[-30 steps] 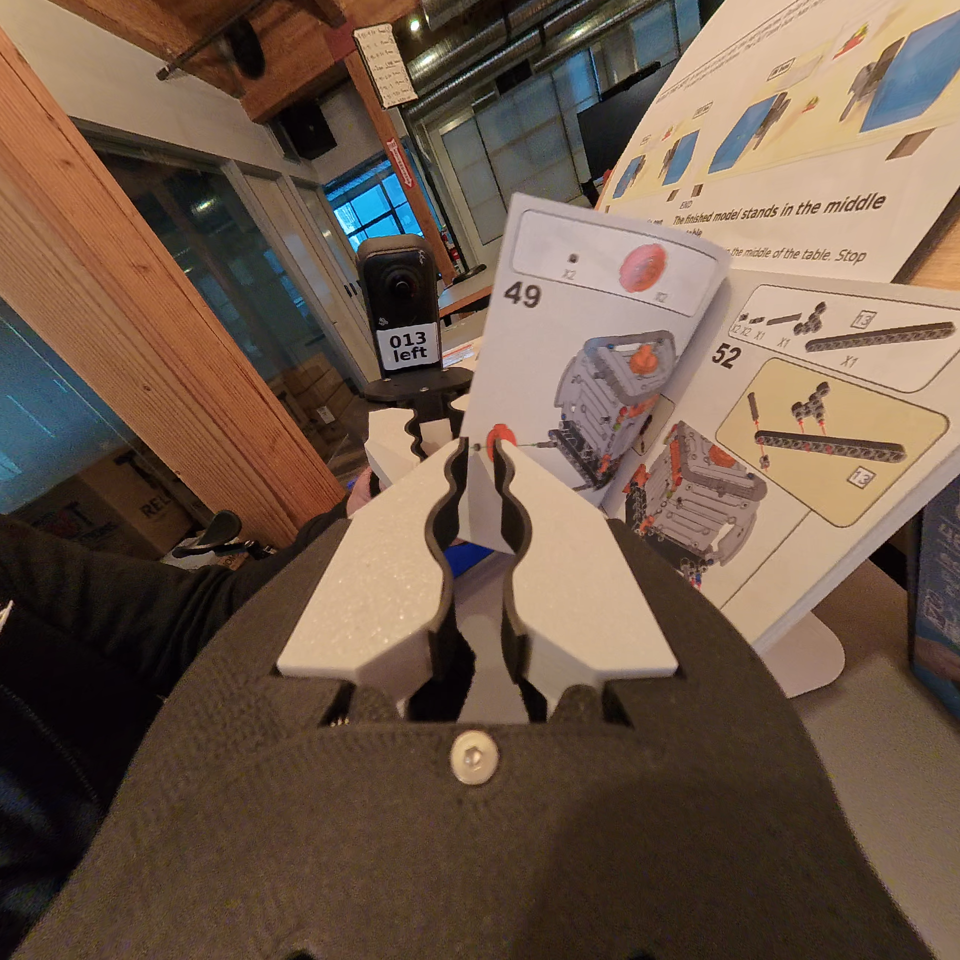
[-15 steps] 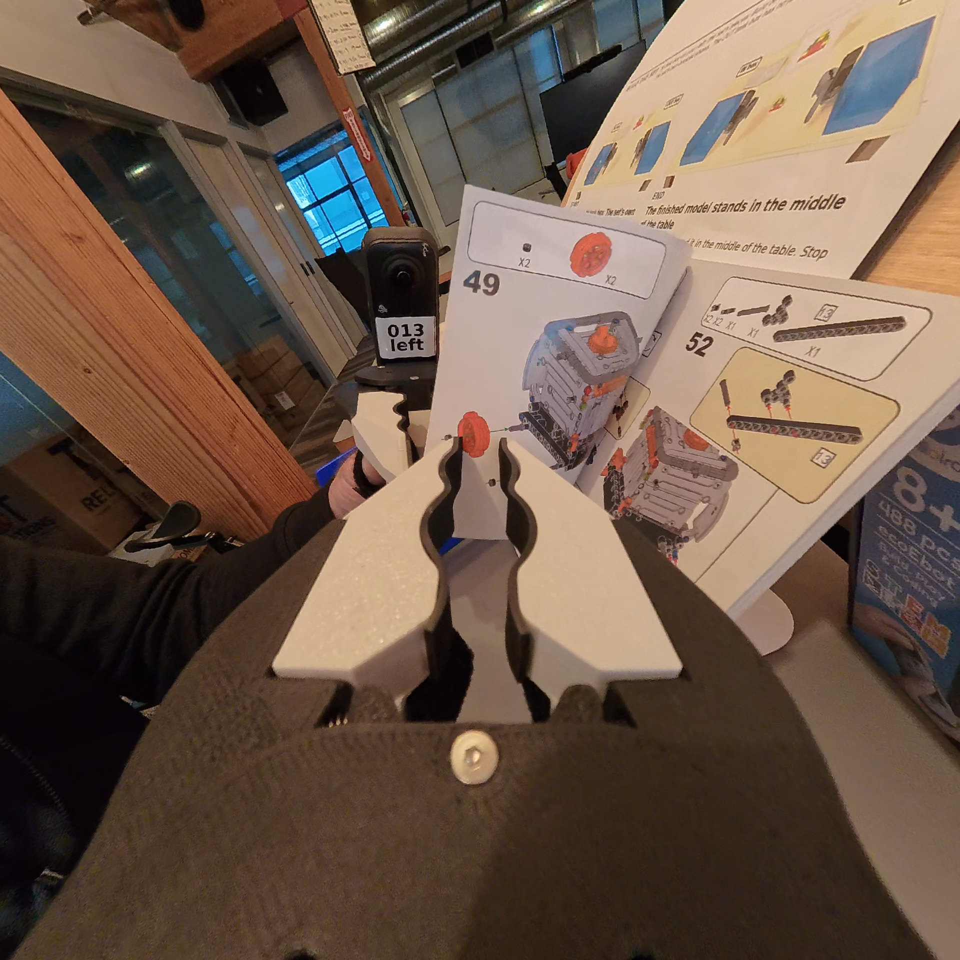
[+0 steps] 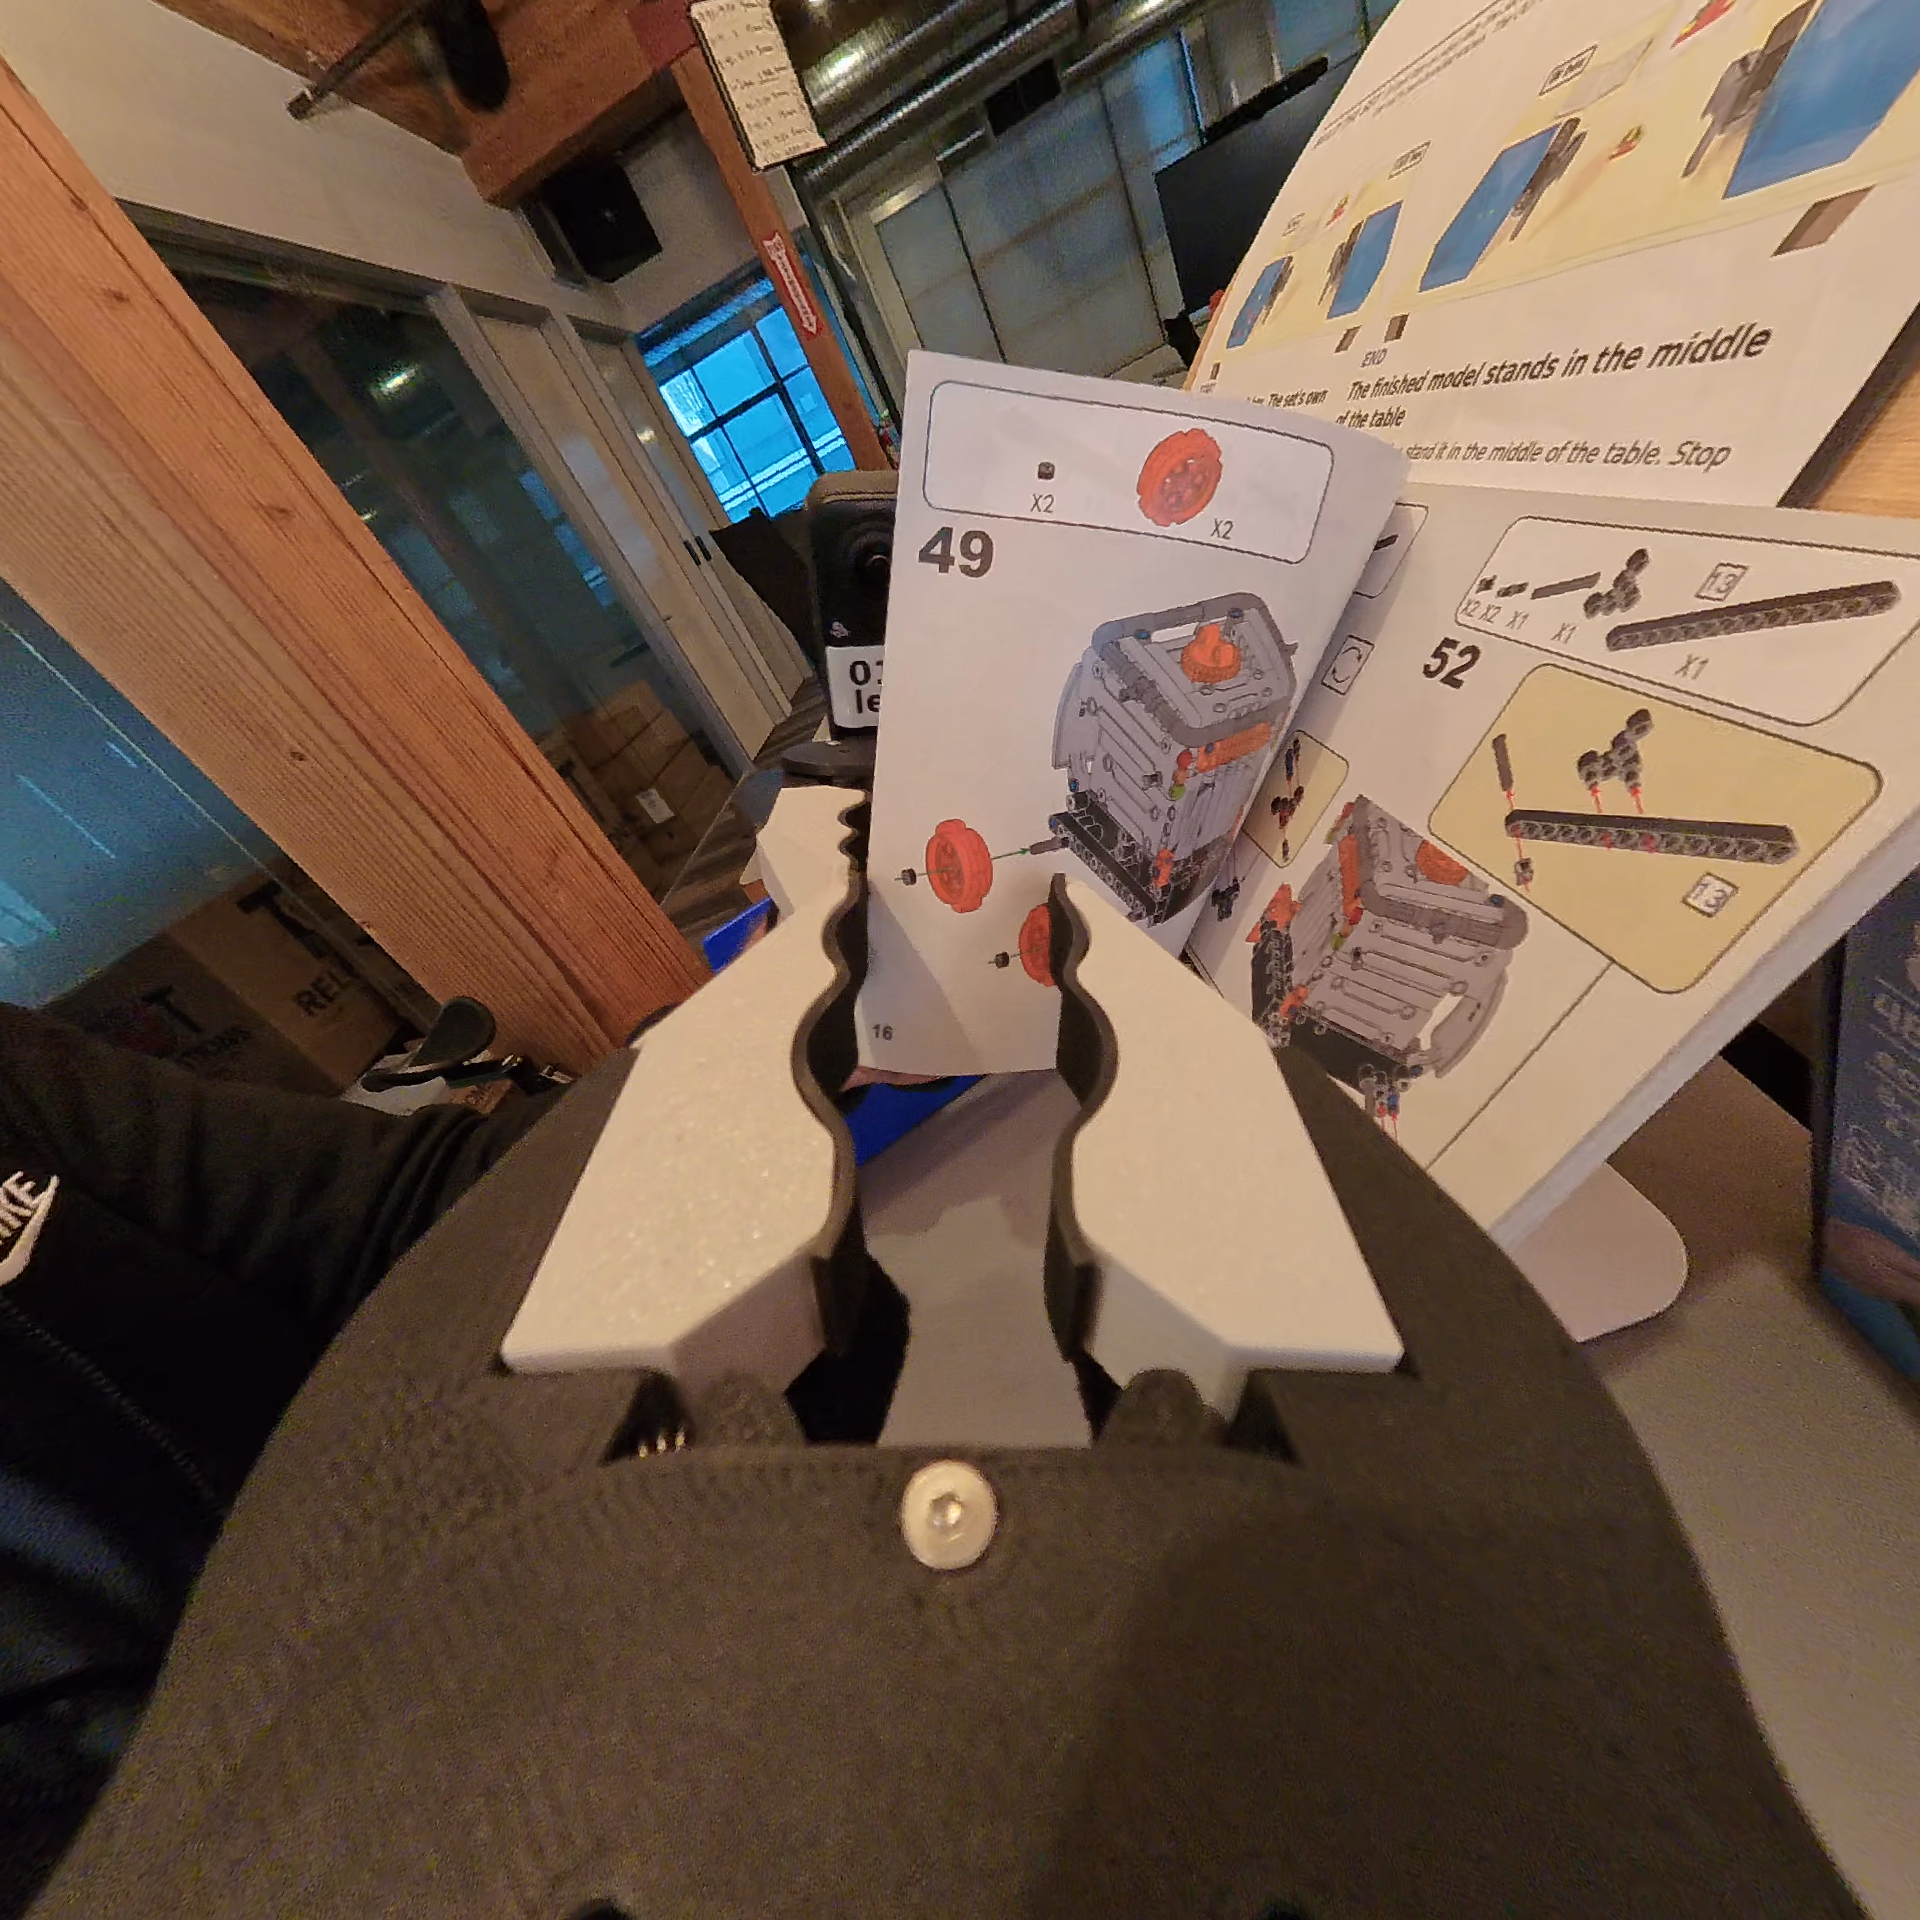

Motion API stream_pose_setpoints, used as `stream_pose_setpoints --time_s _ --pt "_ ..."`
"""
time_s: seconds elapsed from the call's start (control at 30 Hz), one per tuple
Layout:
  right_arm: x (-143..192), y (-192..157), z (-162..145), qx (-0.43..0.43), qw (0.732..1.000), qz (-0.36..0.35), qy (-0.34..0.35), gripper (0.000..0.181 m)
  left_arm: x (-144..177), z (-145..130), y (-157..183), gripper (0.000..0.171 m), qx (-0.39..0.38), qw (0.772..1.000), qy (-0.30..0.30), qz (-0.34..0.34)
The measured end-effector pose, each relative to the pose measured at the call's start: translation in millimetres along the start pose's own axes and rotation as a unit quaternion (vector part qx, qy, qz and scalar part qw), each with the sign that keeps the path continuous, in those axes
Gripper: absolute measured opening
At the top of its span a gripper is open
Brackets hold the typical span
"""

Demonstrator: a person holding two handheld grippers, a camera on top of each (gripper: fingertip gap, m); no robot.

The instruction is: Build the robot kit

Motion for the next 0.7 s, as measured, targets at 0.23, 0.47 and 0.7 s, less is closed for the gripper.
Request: stream_pose_setpoints --time_s 0.23,0.47,0.7 --pt "-0.6 -0.6 -1.3 -0.001 1.0 0.005 -0.004 0.032 -1.6 -1.2 -0.8 0.013 0.004 1.0 0.003 -0.006" --pt "-2.4 2.7 -2.1 -0.025 0.999 0.031 0.008 0.032 0.0 -1.1 -1.6 0.012 0.012 1.0 0.013 -0.018" --pt "-4.6 4.1 -1.2 -0.034 0.998 0.05 0.011 0.032 2.0 -1.2 -2.7 0.009 0.025 0.998 0.03 -0.043"
Point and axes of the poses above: each gripper's, where its closed fingertips meet, x back along the fingers, z out of its top, y = z × x across the jaws, the point moved 9 cm from there along x, back along the fingers, and after that the axes turned 1 degree about -x, right-handed, at the moved point
